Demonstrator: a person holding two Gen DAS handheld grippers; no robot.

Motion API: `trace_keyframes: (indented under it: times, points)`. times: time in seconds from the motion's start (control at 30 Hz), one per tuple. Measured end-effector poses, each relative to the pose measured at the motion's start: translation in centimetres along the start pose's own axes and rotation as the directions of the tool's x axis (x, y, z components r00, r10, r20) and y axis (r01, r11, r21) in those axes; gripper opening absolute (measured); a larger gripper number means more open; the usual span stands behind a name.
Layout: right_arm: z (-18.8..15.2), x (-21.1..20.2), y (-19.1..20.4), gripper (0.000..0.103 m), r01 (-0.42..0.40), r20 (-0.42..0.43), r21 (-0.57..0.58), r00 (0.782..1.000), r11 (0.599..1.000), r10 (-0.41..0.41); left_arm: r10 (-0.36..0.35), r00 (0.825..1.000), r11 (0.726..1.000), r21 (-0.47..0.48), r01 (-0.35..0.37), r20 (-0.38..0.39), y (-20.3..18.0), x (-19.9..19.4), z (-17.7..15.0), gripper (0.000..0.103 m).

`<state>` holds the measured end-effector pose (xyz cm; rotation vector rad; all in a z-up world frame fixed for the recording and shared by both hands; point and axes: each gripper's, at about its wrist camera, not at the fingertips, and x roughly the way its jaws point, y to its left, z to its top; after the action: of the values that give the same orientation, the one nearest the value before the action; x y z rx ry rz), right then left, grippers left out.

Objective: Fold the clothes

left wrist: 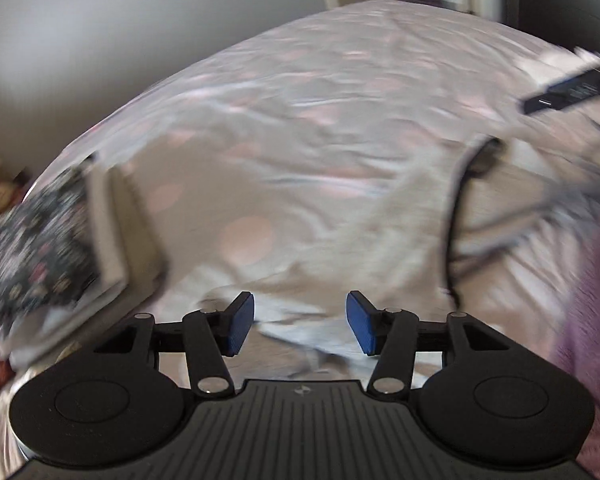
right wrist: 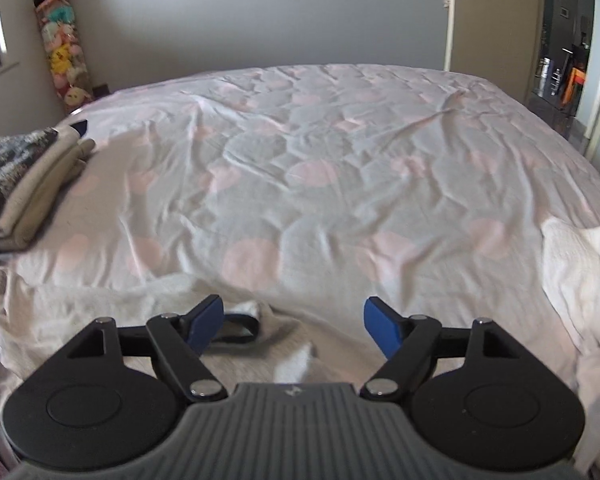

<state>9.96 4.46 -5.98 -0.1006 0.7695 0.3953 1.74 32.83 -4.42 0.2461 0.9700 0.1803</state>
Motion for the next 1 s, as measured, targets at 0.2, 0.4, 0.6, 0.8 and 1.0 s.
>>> trace_keyframes:
  times: [0.2, 0.4, 0.6, 0.8, 1.0]
  points:
    - [-2.0, -0.2, -1.3, 0.08, -0.011, 0.007, 0.095, 1.0, 0.995, 0.01, 0.005, 0.999, 0.946, 0.325, 0.008, -0.039, -6.1, 2.5, -0.7, 0.043]
    - [-2.2, 0.1, -1.8, 0.08, -0.004, 0.003, 0.173, 1.0, 0.985, 0.003, 0.03, 0.997, 0.908, 0.42, 0.0, -0.065, -8.2, 5.6, -1.7, 0.031]
    - [-2.3, -0.6, -0.2, 0.079, -0.072, 0.024, 0.097, 0.997, 0.993, 0.07, 0.097, 0.993, 0.857, 0.513, -0.049, -0.069, -9.7, 7.1, -2.8, 0.025]
    - [-2.6, -0.9, 4.5, 0.053, -0.296, -0.03, 0.025, 0.954, 0.955, 0.297, 0.111, 0.994, 0.86, 0.501, -0.091, -0.008, -9.5, 6.3, -2.7, 0.002]
    - [-4.8, 1.4, 8.8, 0.047, -0.532, -0.108, 0.249, 0.815, 0.809, 0.569, 0.123, 0.988, 0.87, 0.469, -0.151, 0.089, -9.4, 4.4, -2.3, 0.002]
